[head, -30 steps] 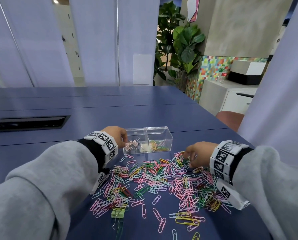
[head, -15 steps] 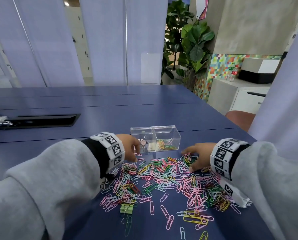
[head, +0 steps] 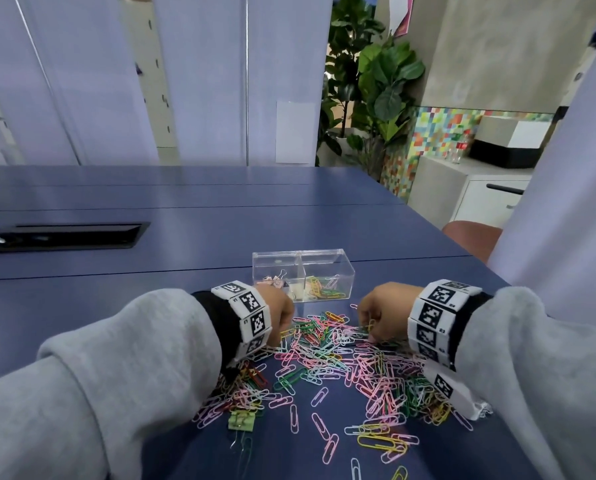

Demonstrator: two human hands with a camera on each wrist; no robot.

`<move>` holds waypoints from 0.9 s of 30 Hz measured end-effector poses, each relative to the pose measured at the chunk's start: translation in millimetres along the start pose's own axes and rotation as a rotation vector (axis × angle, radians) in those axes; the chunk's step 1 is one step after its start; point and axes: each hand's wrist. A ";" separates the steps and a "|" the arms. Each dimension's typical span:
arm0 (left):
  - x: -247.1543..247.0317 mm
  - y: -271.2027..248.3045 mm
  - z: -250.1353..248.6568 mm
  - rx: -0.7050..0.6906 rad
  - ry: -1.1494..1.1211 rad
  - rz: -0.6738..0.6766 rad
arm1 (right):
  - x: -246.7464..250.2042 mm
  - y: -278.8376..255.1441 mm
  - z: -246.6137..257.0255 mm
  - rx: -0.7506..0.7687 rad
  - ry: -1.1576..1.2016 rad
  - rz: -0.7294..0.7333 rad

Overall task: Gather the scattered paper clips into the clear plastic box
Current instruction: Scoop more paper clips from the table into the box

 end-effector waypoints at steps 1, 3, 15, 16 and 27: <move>0.9 -1.4 1.8 -0.011 -0.026 -0.023 | 3.0 -2.3 -0.7 0.008 0.018 -0.010; 6.0 -6.4 5.6 -0.015 -0.111 -0.081 | 12.8 -7.5 -2.4 0.015 0.078 -0.039; 26.6 -31.1 26.6 -0.005 -0.320 -0.248 | 73.8 46.2 9.0 -0.072 0.363 -0.492; 30.1 -32.0 27.4 -0.008 -0.317 -0.267 | 72.3 51.7 12.2 -0.081 0.337 -0.478; 71.6 42.1 -7.0 0.035 -0.368 -0.472 | 43.6 23.1 -5.3 -0.037 0.229 -0.404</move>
Point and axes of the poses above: each hand's wrist, its own y-axis towards the middle knuckle, its own x-axis out of the back of the hand, z = x × y, and after that the axes turned 2 degrees about -z, right-handed
